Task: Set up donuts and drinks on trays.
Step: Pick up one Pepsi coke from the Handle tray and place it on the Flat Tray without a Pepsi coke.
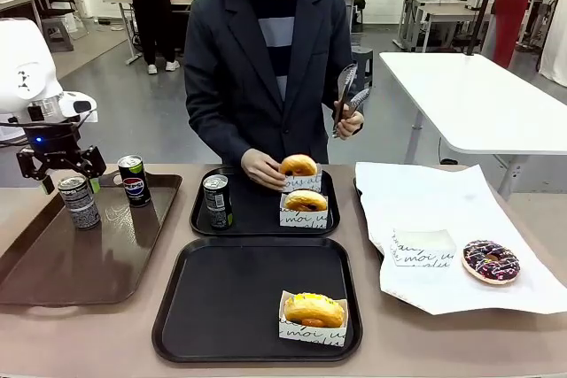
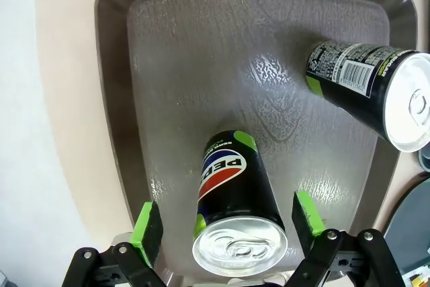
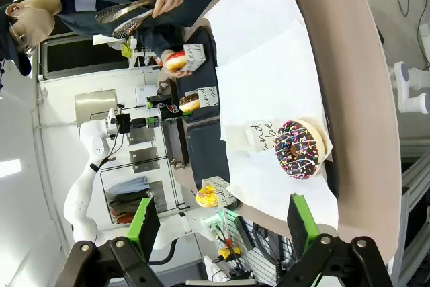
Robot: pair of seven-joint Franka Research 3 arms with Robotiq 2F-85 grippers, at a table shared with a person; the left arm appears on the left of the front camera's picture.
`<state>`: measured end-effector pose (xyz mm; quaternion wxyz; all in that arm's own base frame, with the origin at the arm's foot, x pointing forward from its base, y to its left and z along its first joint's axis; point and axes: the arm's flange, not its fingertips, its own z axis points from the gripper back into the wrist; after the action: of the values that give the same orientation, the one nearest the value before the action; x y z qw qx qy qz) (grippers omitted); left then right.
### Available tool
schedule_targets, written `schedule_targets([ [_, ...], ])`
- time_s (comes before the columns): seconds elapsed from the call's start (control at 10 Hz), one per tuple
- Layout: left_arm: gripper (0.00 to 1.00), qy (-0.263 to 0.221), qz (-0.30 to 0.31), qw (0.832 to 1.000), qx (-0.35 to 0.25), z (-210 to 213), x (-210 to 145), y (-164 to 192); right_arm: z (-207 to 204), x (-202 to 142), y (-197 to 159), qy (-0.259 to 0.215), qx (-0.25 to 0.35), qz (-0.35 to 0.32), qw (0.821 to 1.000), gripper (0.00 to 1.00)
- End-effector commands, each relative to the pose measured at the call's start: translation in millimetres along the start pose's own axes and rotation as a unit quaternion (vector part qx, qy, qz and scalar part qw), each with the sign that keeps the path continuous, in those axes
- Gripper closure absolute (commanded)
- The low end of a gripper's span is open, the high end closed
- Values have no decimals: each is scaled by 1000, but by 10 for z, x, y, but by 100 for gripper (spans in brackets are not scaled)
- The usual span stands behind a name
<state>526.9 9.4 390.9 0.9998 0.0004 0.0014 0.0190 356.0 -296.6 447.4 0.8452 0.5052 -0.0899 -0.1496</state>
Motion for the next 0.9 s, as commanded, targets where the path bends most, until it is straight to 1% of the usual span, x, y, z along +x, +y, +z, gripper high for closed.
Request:
schedule_targets([
  [0.0, 0, 12, 3, 1000, 1, -18, 13, -48, -7, -16, 9, 0, 5, 4, 1000, 0],
  [0.4, 0, 4, 3, 1000, -14, -123, -27, -61, -7, -16, 9, 0, 5, 4, 1000, 0],
  [0.7, 0, 12, 1, 1000, -12, -175, -2, -76, -7, -16, 9, 0, 5, 4, 1000, 0],
  [0.8, 6, 11, -4, 1000, -14, -188, -22, -73, -7, -16, 9, 0, 5, 4, 1000, 0],
])
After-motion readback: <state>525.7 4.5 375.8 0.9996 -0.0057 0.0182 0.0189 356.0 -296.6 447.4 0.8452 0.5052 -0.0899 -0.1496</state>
